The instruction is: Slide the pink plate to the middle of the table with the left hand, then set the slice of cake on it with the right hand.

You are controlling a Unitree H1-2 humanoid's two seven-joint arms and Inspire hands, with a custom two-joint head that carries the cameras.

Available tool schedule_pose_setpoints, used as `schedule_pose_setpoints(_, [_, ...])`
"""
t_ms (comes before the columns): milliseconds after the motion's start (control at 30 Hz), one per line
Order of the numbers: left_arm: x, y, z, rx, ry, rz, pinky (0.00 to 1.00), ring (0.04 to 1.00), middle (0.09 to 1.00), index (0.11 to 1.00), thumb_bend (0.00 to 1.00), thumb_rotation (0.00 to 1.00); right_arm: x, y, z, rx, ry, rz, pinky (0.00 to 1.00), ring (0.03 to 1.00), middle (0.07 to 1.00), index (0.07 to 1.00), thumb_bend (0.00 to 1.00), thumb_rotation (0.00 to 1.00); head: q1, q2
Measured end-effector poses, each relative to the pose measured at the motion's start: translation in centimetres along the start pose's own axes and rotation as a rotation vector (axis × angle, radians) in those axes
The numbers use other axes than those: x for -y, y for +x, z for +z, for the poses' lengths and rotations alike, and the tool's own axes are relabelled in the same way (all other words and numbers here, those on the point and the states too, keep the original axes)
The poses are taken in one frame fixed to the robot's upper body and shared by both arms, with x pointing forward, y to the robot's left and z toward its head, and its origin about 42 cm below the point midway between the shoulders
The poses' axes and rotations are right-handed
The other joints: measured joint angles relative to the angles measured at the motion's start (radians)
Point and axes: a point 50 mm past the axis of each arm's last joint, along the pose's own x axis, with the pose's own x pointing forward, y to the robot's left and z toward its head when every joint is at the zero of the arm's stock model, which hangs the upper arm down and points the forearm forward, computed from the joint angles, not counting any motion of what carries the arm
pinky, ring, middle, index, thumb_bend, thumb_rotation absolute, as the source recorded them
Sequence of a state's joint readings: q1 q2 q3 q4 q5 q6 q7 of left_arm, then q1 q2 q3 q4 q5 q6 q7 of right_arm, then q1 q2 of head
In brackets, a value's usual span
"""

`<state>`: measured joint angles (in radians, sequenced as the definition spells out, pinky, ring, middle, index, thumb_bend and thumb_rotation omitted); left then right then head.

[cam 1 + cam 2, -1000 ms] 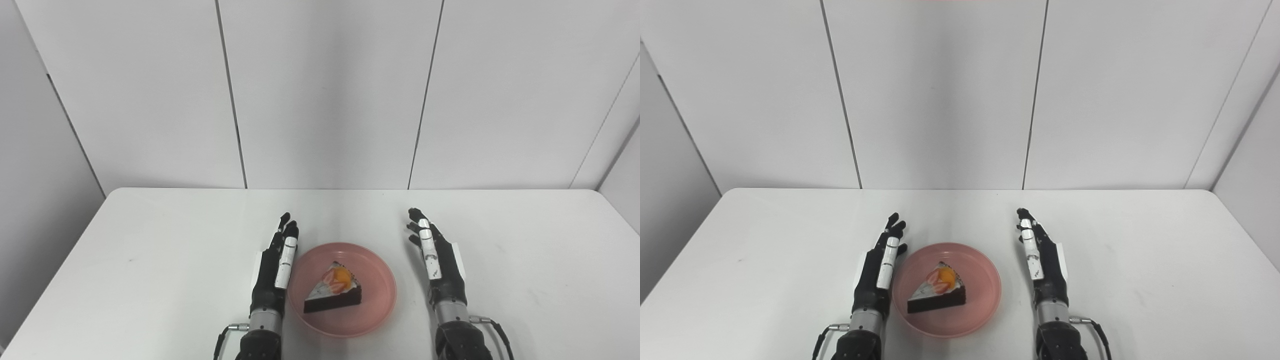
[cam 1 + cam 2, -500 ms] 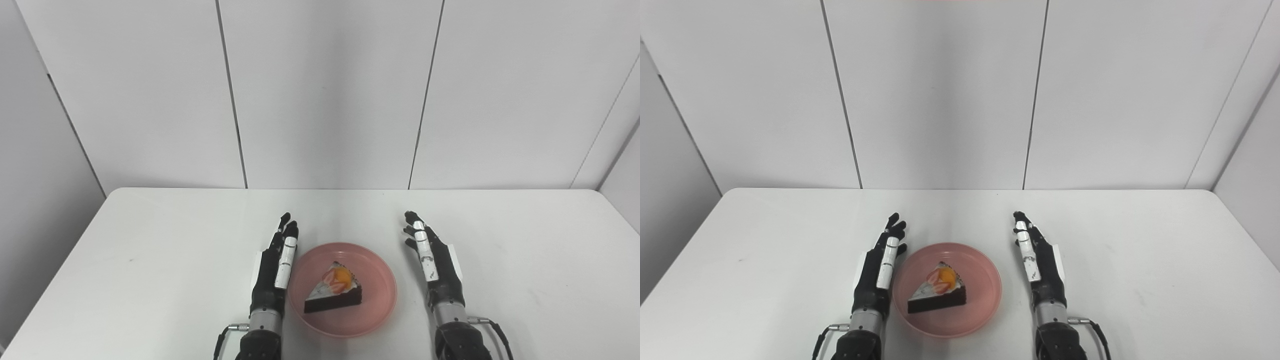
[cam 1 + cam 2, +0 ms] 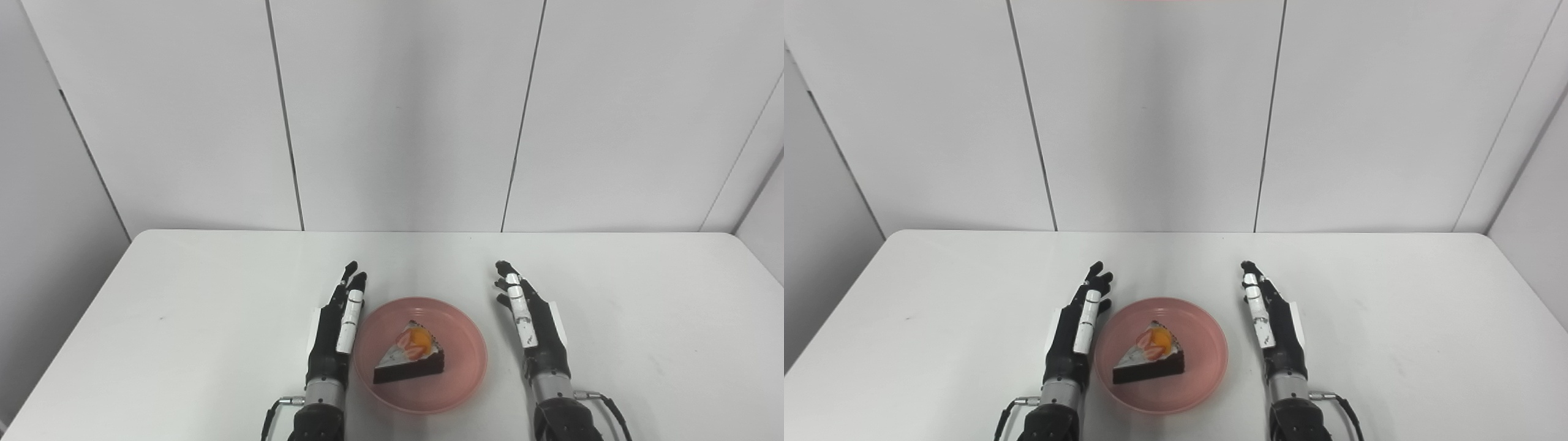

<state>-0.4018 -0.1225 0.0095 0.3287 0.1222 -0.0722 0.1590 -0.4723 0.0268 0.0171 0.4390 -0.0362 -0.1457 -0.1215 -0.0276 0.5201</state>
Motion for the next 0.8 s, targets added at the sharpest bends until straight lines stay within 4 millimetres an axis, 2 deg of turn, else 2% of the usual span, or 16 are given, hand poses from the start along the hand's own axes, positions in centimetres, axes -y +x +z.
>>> schedule_pose_setpoints(133, [-0.3,-0.4,0.2,-0.008,-0.033,0.004,0.99,0.933,0.906,0.893,0.66,1.0,0.4,-0.6,0.1,-0.024,0.024,0.004,0.84,0.864,0.872,0.839,0.78,1.0,-0.009,-0.003])
schedule_pose_setpoints(300, [-1.6,-2.7,0.3,-0.033,-0.07,-0.019,1.0,0.948,0.916,0.88,0.66,1.0,1.0,-2.6,-0.1,-0.021,0.048,0.017,0.84,0.858,0.865,0.831,0.78,1.0,-0.017,-0.012])
schedule_pose_setpoints(500, [-4.0,-7.0,0.4,-0.031,-0.014,-0.088,0.98,0.937,0.904,0.871,0.66,1.0,2.7,-6.9,-0.2,-0.028,0.072,0.043,0.84,0.851,0.859,0.813,0.77,0.99,-0.015,-0.008])
schedule_pose_setpoints(633, [-5.2,-10.4,0.9,-0.025,-0.035,-0.077,1.0,0.962,0.919,0.886,0.7,1.0,4.1,-11.2,0.3,-0.061,0.151,0.018,0.83,0.839,0.851,0.793,0.77,0.96,-0.017,0.002])
schedule_pose_setpoints(667, [-5.6,-11.2,0.8,-0.039,-0.039,-0.07,1.0,0.968,0.921,0.884,0.7,1.0,4.4,-12.2,0.1,-0.07,0.164,0.009,0.83,0.833,0.845,0.782,0.75,0.95,-0.02,0.006])
schedule_pose_setpoints(800, [-7.2,-12.8,1.4,-0.051,-0.069,-0.033,1.0,0.971,0.92,0.884,0.68,1.0,5.0,-14.1,0.4,-0.1,0.212,-0.011,0.83,0.835,0.851,0.78,0.74,0.93,-0.02,0.005])
